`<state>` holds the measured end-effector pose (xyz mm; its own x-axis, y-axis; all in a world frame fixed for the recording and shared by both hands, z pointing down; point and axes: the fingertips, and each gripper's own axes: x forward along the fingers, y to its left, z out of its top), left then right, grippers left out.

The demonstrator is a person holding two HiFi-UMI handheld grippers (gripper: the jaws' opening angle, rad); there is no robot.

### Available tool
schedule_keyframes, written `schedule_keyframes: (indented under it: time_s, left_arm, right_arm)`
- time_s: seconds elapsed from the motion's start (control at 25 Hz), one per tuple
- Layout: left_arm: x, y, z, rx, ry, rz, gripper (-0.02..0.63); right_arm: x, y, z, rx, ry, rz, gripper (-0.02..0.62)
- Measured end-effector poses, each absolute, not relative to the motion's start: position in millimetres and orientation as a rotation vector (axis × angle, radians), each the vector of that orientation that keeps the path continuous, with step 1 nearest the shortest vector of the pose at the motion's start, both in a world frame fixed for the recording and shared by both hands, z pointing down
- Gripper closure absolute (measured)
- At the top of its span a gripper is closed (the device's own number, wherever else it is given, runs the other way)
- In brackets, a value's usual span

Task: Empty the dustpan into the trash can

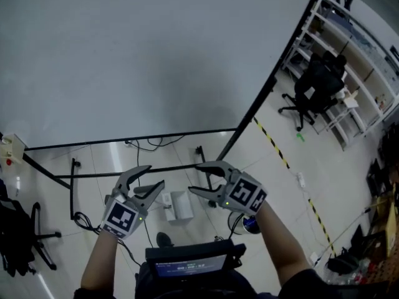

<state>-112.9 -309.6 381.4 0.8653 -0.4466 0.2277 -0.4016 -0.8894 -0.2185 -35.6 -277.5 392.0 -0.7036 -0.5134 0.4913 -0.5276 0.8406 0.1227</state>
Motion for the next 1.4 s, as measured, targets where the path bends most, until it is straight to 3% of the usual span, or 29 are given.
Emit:
schedule_keyframes:
  time_s: [0.64, 1.2, 1.32, 1.4]
  left_arm:
    - [-19, -237, 309, -2.714, 0.728, -0.43, 0.42]
    - [-20, -230, 271, -2.713, 1.04, -0.287, 0.422]
    - [-24, -227, 269, -2.71, 1.068, -0.298, 0.477]
    - [-32, -230, 269, -2.719, 1.088, -0.297, 0.477]
  right_arm:
    - [79, -206, 348, 0.91, -2.581, -0.022, 0.33]
    - [90, -191, 321, 0.782, -2.705, -0.126, 0.362]
    - [81, -191, 314, 0.74, -2.744, -0.153, 0.368]
    - [72, -195, 307, 0.724, -2.781, -0.139, 0.382]
